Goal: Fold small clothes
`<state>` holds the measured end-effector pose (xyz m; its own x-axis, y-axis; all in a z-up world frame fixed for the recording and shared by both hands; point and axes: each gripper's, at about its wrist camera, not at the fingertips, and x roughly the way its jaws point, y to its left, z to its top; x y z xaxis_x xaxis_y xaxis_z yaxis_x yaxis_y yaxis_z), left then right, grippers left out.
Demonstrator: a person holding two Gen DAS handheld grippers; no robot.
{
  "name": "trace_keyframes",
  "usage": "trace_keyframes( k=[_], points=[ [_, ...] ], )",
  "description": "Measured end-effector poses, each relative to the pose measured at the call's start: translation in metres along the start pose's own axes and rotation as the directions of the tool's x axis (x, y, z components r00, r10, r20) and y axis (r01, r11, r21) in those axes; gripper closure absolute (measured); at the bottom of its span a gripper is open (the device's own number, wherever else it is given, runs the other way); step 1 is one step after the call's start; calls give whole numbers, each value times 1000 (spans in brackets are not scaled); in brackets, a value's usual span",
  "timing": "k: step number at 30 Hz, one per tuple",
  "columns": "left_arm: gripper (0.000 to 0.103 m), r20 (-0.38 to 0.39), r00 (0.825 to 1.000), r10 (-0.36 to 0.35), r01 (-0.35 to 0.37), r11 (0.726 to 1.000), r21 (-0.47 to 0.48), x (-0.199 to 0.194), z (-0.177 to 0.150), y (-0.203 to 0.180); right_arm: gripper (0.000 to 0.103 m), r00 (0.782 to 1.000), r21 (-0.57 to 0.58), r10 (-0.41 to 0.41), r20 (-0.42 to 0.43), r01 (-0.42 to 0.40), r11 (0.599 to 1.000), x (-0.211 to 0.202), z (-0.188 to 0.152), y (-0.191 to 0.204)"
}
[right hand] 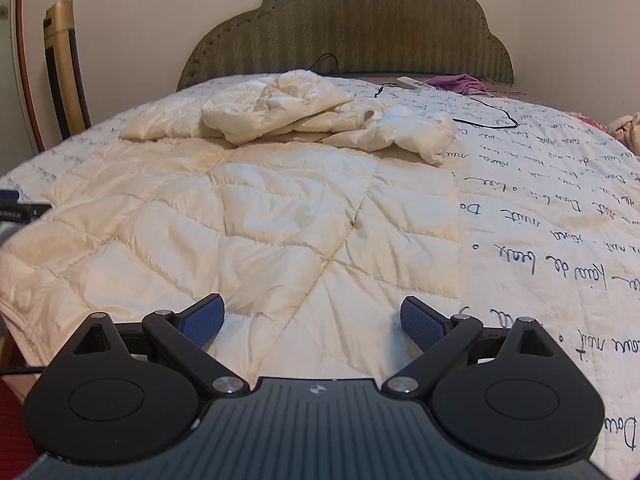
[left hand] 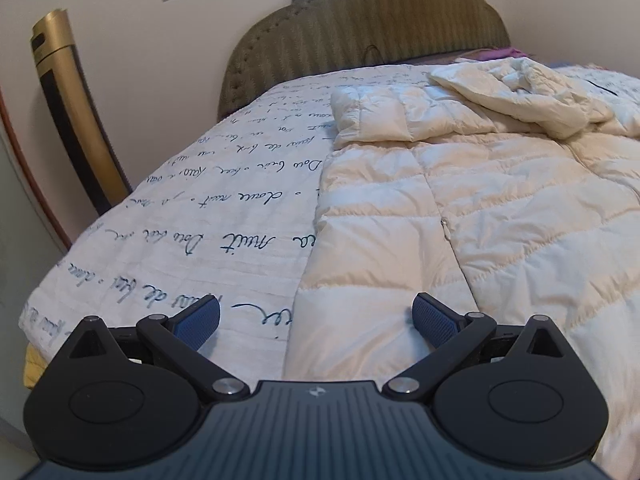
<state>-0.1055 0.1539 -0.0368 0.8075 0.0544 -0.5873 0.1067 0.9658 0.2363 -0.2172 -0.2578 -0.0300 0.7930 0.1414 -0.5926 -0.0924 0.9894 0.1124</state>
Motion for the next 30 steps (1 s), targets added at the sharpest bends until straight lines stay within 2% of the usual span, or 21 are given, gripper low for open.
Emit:
trace_keyframes(
  k=[3,6,8,10,13,15,17,20,23,25,26,27,28,30],
  points=[
    [0,-3,994,-106,106,994,17,-13,-6,16,6,998,99,51,23,-53,994,-14,0,-22],
    [0,-20,967,-253,251,966,-55,-19,-15,39,4,991,233,126,33,-131,964,-26,-7,-48],
    [0,-52,936,-348,338,930,-141,-14,-22,56,4,988,297,154,30,-156,942,-32,-14,-62],
    [0,-80,893,-442,414,879,-235,-9,-30,68,4,984,348,177,12,-170,922,-35,-23,-73],
    [0,-39,859,-510,483,834,-269,-15,-36,71,4,978,425,206,0,-187,886,-40,-40,-88],
    [0,-38,809,-586,555,784,-277,-18,-37,68,4,965,493,261,26,-239,836,-45,-50,-97],
    [0,-36,764,-644,613,742,-271,-21,-38,60,5,941,543,331,67,-313,779,-46,-57,-100],
    [0,-23,731,-682,653,709,-268,-25,-39,50,15,901,563,424,95,-400,723,-42,-62,-92],
    [1,-2,705,-710,672,668,-320,-24,-39,49,37,864,585,492,105,-454,673,-29,-66,-78],
    [3,15,690,-724,677,638,-365,-22,-37,51,61,852,585,516,87,-463,666,-21,-67,-66],
    [15,16,684,-729,680,629,-378,-23,-37,52,66,850,582,520,76,-462,669,-18,-67,-61],
    [36,12,678,-735,681,623,-385,-23,-36,53,74,852,576,520,65,-457,677,-15,-65,-57],
    [46,-1,683,-730,672,630,-389,-23,-36,53,78,854,570,518,58,-454,685,-14,-64,-55],
    [72,-31,705,-708,642,657,-394,-23,-35,54,81,859,558,509,61,-452,696,-17,-60,-52]
  ],
)
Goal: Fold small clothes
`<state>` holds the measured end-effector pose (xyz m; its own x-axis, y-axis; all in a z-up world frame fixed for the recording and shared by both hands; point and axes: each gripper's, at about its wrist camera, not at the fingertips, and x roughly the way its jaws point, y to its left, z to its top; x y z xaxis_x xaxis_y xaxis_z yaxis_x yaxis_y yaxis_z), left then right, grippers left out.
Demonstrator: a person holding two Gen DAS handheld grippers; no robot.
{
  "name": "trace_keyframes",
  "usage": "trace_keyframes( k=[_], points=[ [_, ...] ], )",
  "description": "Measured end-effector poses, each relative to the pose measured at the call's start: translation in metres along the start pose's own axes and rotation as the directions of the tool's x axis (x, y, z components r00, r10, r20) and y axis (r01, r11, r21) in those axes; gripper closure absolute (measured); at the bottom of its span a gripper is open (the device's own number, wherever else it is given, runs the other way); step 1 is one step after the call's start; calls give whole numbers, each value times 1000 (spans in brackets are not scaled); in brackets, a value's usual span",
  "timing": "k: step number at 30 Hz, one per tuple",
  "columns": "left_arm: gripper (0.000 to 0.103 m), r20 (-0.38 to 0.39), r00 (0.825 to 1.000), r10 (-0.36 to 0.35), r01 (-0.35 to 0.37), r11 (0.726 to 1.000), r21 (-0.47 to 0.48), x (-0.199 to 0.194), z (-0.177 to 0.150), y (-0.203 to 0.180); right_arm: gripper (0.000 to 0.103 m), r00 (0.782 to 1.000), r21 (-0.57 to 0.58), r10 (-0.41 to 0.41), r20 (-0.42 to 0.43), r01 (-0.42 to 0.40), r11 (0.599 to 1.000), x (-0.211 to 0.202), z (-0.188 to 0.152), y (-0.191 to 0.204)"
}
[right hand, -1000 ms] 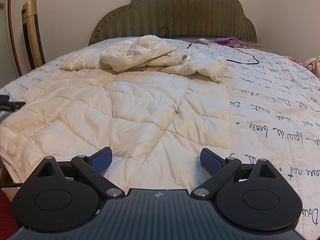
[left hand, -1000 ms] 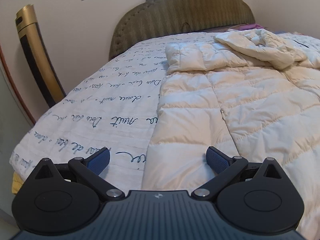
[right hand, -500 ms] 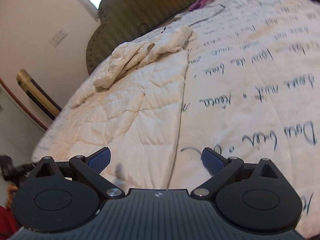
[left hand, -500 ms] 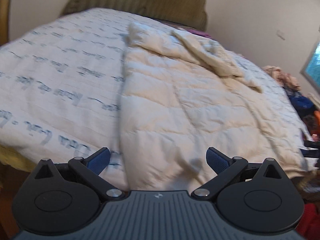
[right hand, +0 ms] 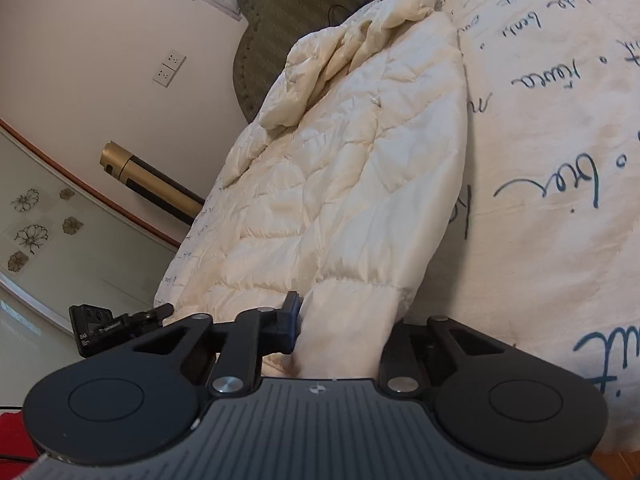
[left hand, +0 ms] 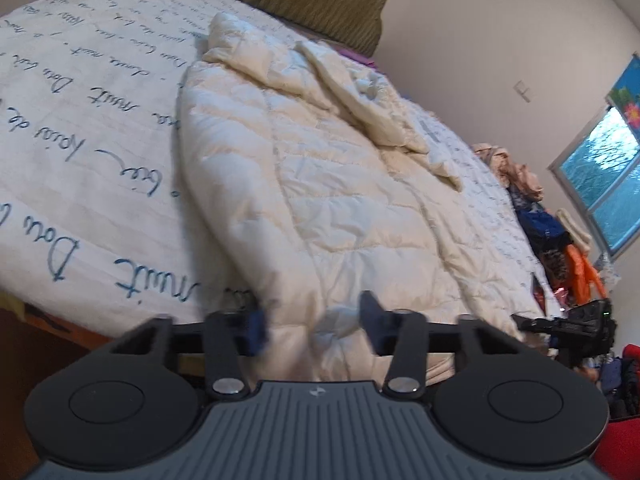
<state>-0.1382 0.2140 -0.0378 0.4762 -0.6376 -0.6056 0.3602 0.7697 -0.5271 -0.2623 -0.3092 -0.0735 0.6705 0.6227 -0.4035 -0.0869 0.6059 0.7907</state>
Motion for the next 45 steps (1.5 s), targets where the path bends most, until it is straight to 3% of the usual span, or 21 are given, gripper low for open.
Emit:
trace_keyframes(
  k=[3,7,12,18,24,27,38,45],
  points=[
    [89,2,1000,9,-9,999,-32,-3,2,4,84,1000,-37,-7,29,8,999,-8,4,13],
    [93,45,999,-10,12,999,-43,-13,7,-3,87,997,-124,-19,73,28,992,-19,14,40],
    [94,131,989,-65,68,998,-15,-39,18,-20,87,993,-198,26,119,-2,980,-32,27,70],
    [94,237,961,-144,142,989,27,-63,39,-37,87,979,-257,104,173,-57,965,-52,50,89],
    [94,341,917,-205,199,979,54,-66,83,-50,87,960,-313,139,241,-58,948,-57,102,109],
    [94,372,904,-209,212,977,34,-64,106,-49,87,952,-325,150,267,-58,944,-55,127,111],
    [95,374,924,-77,103,994,-48,-11,198,-26,86,931,-251,170,323,-89,964,4,231,85],
    [95,335,939,78,-67,997,-44,67,268,-11,86,930,-140,110,351,-64,988,82,306,47]
  ],
)
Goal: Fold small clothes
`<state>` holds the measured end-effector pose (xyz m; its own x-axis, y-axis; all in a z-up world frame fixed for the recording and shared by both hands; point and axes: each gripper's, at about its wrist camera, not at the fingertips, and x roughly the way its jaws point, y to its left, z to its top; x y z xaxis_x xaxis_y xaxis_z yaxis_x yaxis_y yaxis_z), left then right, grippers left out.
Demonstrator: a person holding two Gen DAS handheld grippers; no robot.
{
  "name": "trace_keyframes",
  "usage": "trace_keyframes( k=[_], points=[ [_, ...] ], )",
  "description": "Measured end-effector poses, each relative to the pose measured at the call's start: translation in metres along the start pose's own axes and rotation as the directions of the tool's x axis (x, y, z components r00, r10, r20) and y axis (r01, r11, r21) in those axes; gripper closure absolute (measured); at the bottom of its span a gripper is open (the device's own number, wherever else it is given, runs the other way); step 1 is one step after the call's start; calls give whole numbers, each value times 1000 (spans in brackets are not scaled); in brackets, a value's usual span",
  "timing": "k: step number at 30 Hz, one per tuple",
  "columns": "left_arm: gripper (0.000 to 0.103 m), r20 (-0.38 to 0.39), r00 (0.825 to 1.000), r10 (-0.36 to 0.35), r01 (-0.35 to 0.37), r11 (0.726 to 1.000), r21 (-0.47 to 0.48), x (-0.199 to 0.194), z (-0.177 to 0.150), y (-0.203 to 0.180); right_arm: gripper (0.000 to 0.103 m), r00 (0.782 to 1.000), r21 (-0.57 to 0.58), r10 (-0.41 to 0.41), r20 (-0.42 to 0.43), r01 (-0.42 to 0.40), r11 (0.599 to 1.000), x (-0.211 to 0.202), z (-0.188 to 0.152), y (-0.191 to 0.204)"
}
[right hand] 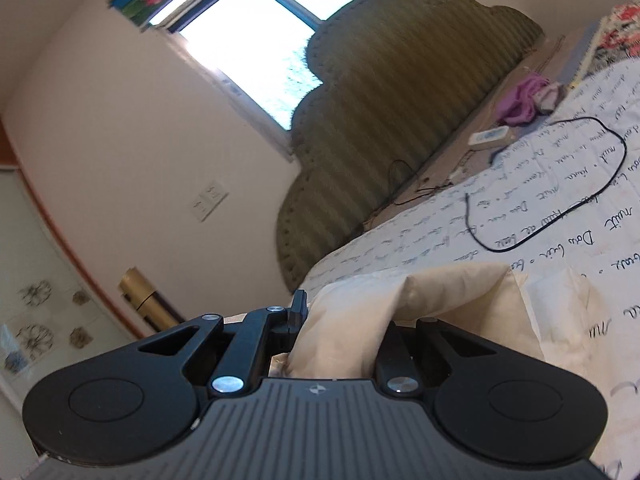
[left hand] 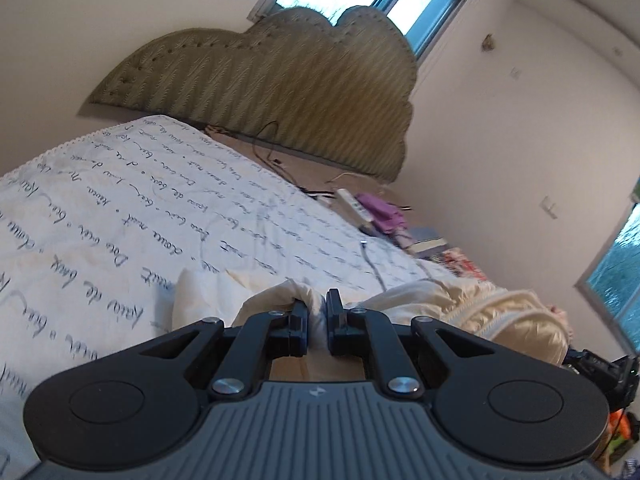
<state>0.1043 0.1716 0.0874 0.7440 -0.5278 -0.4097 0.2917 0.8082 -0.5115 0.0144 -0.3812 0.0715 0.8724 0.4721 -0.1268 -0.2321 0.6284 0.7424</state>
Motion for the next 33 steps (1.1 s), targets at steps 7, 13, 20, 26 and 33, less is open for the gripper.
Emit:
trace_keyframes(
  k=[7,13,20,26,33],
  points=[
    [89,-123,971,206,-205,978,27,101,2,18,66,979,115,-204,-30,206,972,85,-4,-70],
    [85,-203,945,257,-260,966,11,124,-3,32,23,937,-12,-348,-19,348,937,113,-21,-69],
    [21,-114,993,36,-72,942,-328,98,21,59,20,942,-373,-329,64,328,868,132,-35,9],
    [19,36,922,386,-387,922,33,101,27,-16,19,911,-609,-411,-43,303,733,211,-64,40],
    [14,44,870,490,-454,764,459,185,-21,-84,16,851,-591,-520,-73,383,710,255,-85,8]
  ],
)
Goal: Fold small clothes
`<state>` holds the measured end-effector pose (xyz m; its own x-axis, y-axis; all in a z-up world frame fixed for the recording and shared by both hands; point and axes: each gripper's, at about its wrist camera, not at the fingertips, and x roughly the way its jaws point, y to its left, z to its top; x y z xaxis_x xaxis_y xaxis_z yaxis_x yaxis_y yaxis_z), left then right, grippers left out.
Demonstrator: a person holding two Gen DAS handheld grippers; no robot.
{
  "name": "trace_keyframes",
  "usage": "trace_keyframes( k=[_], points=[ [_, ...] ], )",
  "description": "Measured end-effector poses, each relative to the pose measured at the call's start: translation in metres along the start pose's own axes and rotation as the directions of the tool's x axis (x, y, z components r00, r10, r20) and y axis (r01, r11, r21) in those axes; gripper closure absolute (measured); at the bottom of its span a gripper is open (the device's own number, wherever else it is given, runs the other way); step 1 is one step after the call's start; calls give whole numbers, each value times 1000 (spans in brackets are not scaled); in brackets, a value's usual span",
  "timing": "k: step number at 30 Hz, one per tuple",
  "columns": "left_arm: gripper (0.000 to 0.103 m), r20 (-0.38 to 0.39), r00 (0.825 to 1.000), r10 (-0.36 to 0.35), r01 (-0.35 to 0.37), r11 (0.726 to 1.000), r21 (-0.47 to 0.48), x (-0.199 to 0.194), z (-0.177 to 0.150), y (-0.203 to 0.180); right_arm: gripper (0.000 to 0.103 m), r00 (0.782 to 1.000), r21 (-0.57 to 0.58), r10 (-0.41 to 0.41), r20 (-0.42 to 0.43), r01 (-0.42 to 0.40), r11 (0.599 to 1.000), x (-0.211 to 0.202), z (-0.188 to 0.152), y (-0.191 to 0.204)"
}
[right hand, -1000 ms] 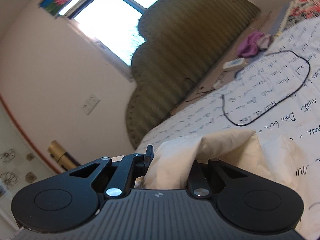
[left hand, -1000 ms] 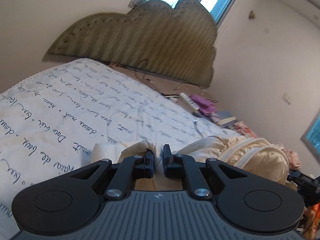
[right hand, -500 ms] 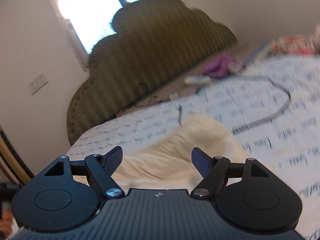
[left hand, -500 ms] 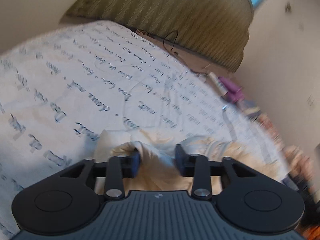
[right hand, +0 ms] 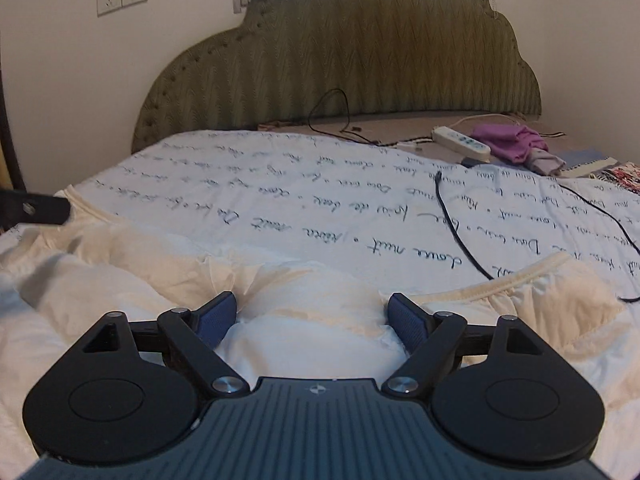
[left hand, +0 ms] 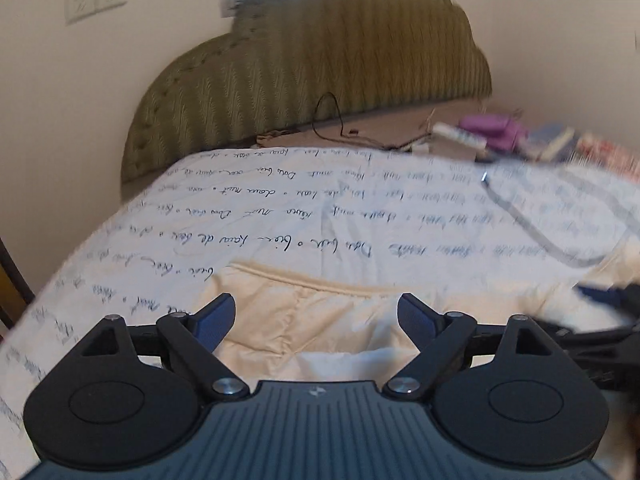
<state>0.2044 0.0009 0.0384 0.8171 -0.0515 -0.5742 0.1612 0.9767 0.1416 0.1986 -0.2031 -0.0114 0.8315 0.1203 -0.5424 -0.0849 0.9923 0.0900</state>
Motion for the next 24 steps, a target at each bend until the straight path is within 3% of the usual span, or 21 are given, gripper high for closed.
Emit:
trace_keyframes(
  k=[3,10,24],
  points=[
    [14,-19,994,111,-109,990,88,29,-15,-20,13,1000,2,-2,-9,2,1000,5,-6,0],
    [3,1,997,83,-83,996,-32,42,-36,-6,8,1000,27,6,-6,-6,1000,13,-17,-5],
    [0,38,995,88,-86,994,-71,55,-52,-10,3,1000,44,-24,-16,25,999,26,-28,-6]
  ],
)
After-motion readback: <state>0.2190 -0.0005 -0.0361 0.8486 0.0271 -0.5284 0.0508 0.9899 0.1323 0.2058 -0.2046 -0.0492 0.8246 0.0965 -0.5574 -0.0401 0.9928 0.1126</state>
